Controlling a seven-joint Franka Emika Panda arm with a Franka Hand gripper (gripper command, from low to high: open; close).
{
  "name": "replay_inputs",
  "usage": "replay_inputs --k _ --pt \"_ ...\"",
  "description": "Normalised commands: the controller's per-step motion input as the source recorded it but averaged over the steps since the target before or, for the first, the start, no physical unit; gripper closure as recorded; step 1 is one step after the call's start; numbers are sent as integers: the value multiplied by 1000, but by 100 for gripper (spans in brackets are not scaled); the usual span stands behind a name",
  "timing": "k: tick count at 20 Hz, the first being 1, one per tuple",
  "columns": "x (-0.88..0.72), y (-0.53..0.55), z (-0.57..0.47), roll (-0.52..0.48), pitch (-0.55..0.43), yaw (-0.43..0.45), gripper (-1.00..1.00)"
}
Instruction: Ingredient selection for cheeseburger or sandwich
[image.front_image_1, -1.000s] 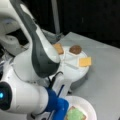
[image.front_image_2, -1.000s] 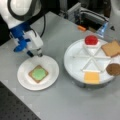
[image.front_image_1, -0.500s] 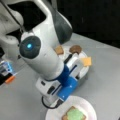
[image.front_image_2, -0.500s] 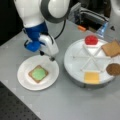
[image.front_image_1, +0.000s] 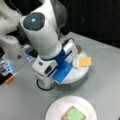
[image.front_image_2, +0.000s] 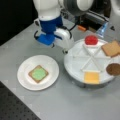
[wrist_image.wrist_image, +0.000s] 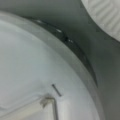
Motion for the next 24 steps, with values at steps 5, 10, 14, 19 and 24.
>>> replay_inputs --k 5,10,14,19,24 --pt "-412 495 -119 -307 -44 45 -100" --pt "-334 409 -98 -250 -97 30 -100" --pt "-364 282 -130 -207 -142 34 -100" --pt "-295 161 -155 -193 -187 20 -100" --pt "-243 125 -182 -204 -194 3 -100"
